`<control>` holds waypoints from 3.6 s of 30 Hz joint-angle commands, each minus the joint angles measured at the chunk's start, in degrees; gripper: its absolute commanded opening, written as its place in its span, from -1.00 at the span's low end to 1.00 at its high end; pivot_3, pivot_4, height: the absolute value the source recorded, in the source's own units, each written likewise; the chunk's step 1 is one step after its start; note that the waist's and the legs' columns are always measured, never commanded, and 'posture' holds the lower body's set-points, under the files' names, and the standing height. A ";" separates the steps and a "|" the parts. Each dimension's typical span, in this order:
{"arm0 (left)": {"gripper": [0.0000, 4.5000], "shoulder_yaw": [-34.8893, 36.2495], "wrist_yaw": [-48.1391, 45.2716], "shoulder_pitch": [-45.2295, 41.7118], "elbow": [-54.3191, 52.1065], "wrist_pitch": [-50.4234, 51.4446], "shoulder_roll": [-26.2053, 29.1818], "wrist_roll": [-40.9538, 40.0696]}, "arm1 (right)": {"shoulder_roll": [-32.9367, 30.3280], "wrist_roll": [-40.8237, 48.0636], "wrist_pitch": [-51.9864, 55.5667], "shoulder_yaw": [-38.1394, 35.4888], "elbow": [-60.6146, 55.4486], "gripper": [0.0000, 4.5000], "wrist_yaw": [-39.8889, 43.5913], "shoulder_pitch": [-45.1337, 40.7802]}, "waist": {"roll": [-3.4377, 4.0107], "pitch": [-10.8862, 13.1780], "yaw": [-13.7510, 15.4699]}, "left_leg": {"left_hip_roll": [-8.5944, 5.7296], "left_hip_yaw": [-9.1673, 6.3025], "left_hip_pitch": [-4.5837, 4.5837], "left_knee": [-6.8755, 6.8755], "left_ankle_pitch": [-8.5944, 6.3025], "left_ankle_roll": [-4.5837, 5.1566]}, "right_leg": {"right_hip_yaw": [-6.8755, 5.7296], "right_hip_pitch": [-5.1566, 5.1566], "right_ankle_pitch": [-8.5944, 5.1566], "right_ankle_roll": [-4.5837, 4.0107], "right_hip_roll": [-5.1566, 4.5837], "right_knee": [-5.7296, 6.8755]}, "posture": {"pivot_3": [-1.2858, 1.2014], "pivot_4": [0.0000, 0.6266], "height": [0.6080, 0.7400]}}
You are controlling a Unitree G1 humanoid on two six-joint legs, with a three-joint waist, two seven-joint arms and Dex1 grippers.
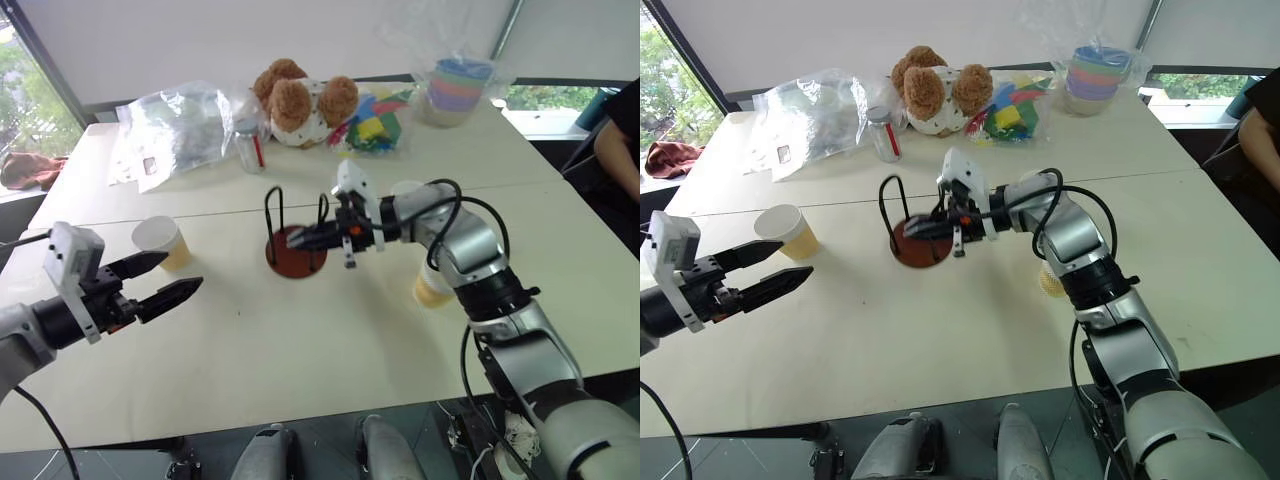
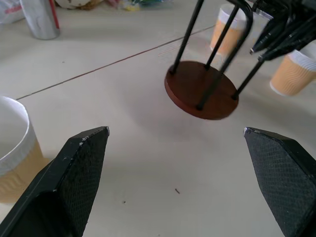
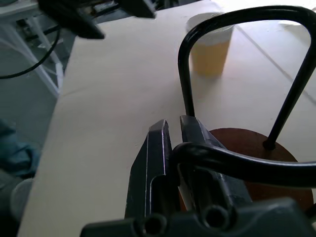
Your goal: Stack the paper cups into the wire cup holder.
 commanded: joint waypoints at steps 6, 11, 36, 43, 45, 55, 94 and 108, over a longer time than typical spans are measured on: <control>1.00 -1.55 0.63 -1.42 -0.63 -1.02 0.03 0.09 | -0.11 -0.20 0.94 2.22 -3.90 -0.99 1.08 2.16 | -0.02 0.00 0.18 | 0.02 -0.01 0.00 0.06 0.05 -0.09 | 0.02 0.01 0.00 0.00 -0.02 0.05 | 0.03 -0.52 1.00; 1.00 -2.03 0.75 -1.32 -0.84 -1.36 -0.32 0.28 | -1.34 -1.71 0.04 3.16 -4.33 -0.28 0.87 3.22 | -0.02 0.00 0.59 | 0.02 -0.04 -0.01 0.05 0.14 -0.25 | 0.04 -0.01 0.00 0.00 -0.03 0.04 | 0.03 -0.52 1.00; 1.00 -8.63 -8.46 -7.89 -2.25 -0.30 8.91 2.55 | -38.27 -0.22 11.41 -6.38 -19.05 0.95 8.40 2.11 | -0.19 0.09 2.01 | 0.01 0.02 -0.05 0.07 0.01 -0.02 | 0.02 0.04 -0.01 -0.02 -0.05 -0.11 | 0.03 -0.52 1.00; 1.00 -10.46 -10.18 -8.74 -4.92 1.20 12.32 1.00 | -47.52 -1.95 7.82 -6.54 -16.22 0.95 13.37 7.07 | -0.15 0.08 1.51 | 0.01 0.10 -0.02 0.07 -0.08 0.14 | 0.03 0.25 0.00 0.00 -0.07 -0.48 | 0.03 -0.52 1.00; 1.00 -11.41 -10.04 -8.96 -4.12 0.39 11.52 1.73 | -47.94 -2.67 7.00 -6.60 -15.58 0.95 13.53 7.91 | -0.15 0.08 1.55 | 0.04 0.13 0.01 0.07 -0.08 0.13 | 0.05 0.24 0.00 0.00 -0.04 -0.43 | 0.03 -0.52 1.00; 1.00 -14.04 -10.33 -9.95 -2.28 -2.00 9.94 4.37 | -46.24 -2.76 7.83 -5.80 -18.68 0.95 11.79 15.19 | -0.16 0.08 1.96 | 0.03 0.11 -0.02 0.10 -0.08 0.13 | 0.05 0.24 0.00 0.00 -0.07 -0.40 | 0.03 -0.52 1.00; 1.00 -10.22 -7.21 -5.50 -3.84 -0.25 7.84 5.96 | -14.17 8.33 -15.36 10.43 5.67 -0.99 19.43 -28.28 | -0.18 0.11 1.75 | 0.01 0.05 -0.04 0.12 0.12 -0.23 | 0.02 0.00 0.00 0.00 -0.09 -0.02 | 0.03 -0.52 1.00; 1.00 -7.73 -2.06 -5.00 -6.03 0.72 5.11 2.12 | -12.83 6.30 -29.51 24.49 17.06 -0.88 19.43 -31.50 | -0.18 0.10 1.50 | 0.02 0.04 -0.02 0.13 0.16 -0.30 | -0.03 -0.03 0.00 0.00 -0.04 0.05 | 0.03 -0.52 1.00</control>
